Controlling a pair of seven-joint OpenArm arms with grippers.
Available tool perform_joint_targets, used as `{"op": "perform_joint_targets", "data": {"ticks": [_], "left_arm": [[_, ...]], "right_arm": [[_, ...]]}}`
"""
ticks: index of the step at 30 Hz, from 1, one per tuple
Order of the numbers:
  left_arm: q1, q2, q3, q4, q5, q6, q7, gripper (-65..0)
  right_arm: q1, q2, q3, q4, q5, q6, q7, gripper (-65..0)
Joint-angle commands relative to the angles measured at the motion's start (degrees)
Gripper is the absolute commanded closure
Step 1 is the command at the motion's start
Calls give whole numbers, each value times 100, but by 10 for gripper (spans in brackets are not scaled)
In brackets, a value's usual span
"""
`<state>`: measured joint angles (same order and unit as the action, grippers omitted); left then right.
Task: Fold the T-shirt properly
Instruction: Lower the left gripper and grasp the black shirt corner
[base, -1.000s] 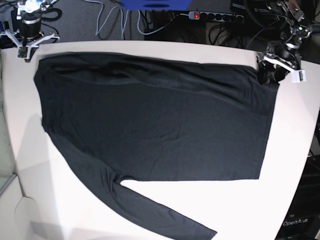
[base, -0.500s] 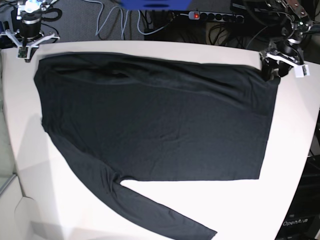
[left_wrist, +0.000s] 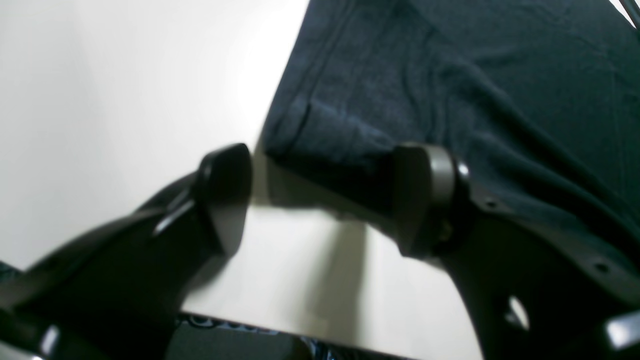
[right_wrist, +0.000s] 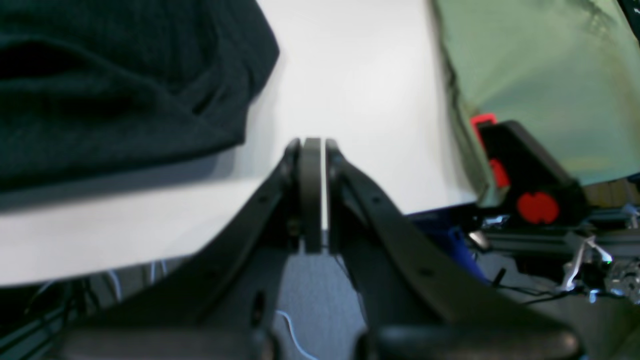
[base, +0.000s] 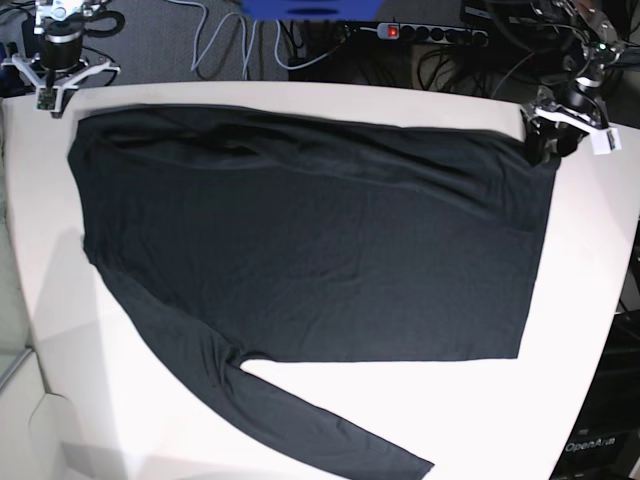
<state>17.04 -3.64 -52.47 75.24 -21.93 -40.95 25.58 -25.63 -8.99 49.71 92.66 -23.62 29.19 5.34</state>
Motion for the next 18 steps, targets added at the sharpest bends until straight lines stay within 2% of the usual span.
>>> {"op": "perform_joint_targets", "data": {"ticks": [1, 15, 18], "left_arm": [[24, 8, 3, -47, 281, 95, 426, -426], [-38, 8, -24, 23, 229, 95, 435, -425], [-82, 8, -41, -21, 237, 95, 787, -425]], "right_arm": [[-70, 42, 35, 30, 45, 4, 103, 0], [-88, 42, 35, -101, 28, 4, 112, 0], [-88, 42, 35, -101, 28, 4, 112, 0]]}}
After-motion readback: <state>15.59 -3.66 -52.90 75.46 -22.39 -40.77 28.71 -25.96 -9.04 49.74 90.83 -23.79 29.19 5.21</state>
